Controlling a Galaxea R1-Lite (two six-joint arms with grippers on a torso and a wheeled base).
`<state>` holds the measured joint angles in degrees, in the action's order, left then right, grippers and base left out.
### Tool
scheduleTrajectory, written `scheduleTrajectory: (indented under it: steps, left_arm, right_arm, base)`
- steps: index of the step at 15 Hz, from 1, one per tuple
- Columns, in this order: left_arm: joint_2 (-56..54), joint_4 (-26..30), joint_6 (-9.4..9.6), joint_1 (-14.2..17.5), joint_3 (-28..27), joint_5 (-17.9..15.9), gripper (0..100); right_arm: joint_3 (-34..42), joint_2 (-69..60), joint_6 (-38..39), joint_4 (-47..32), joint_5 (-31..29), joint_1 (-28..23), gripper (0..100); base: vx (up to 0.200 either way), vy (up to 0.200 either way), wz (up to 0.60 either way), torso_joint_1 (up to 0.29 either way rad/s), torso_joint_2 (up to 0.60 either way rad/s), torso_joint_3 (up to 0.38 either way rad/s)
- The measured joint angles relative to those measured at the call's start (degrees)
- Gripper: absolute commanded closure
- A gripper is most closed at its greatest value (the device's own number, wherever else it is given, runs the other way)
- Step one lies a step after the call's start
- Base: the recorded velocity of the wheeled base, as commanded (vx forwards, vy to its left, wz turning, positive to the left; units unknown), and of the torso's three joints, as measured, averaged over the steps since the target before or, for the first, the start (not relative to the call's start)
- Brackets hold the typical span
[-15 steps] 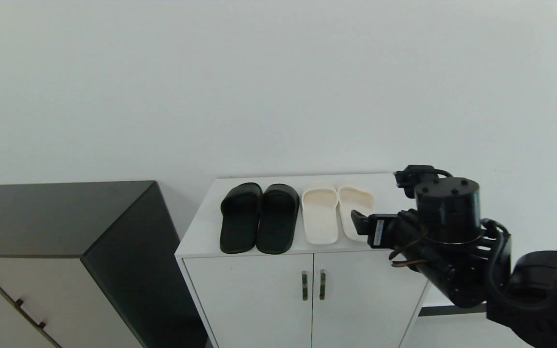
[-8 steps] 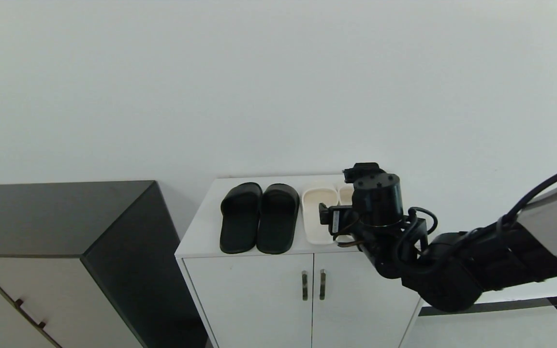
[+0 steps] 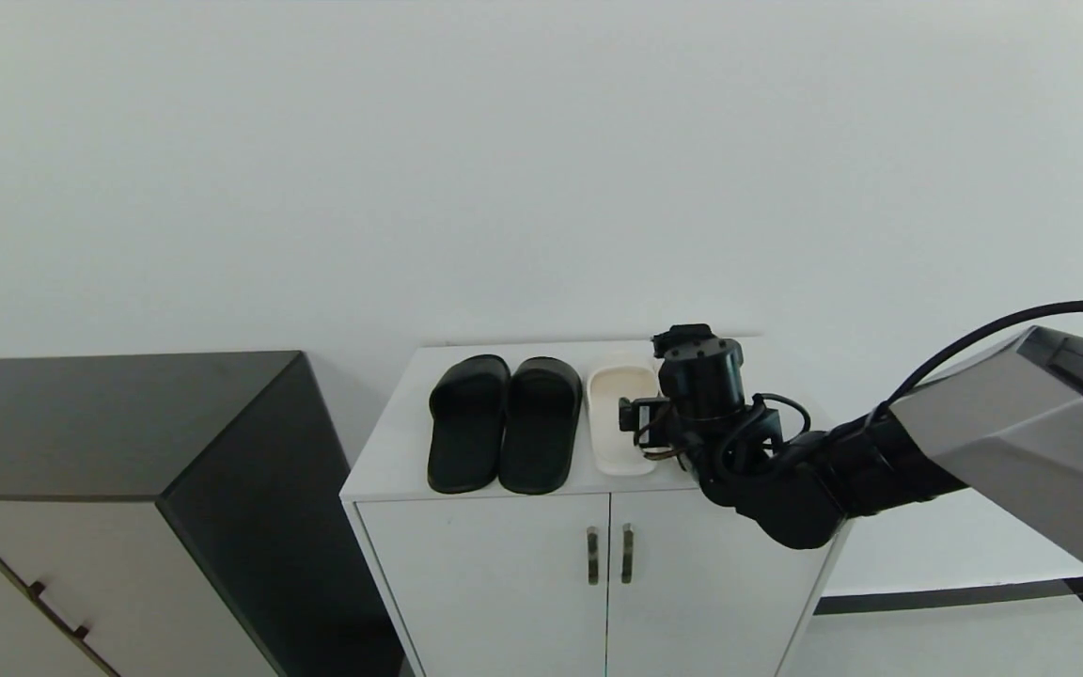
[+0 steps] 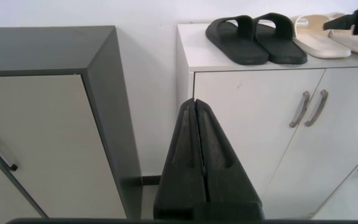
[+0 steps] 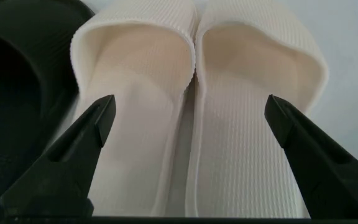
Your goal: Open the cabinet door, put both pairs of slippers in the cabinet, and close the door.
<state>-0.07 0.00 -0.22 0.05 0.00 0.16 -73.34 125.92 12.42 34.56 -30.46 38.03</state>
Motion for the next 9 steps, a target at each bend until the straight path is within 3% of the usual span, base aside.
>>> scheduleTrajectory:
  steps: [9]
  left_arm:
    - [0.00, 0.00, -0.27, 0.02, 0.00, 0.05, 100]
  right_arm:
    - [-13.65, 7.98, -0.06, -4.27, 0.94, -3.28, 0]
  base:
    - [0.000, 0.000, 0.00, 0.000, 0.00, 0.000]
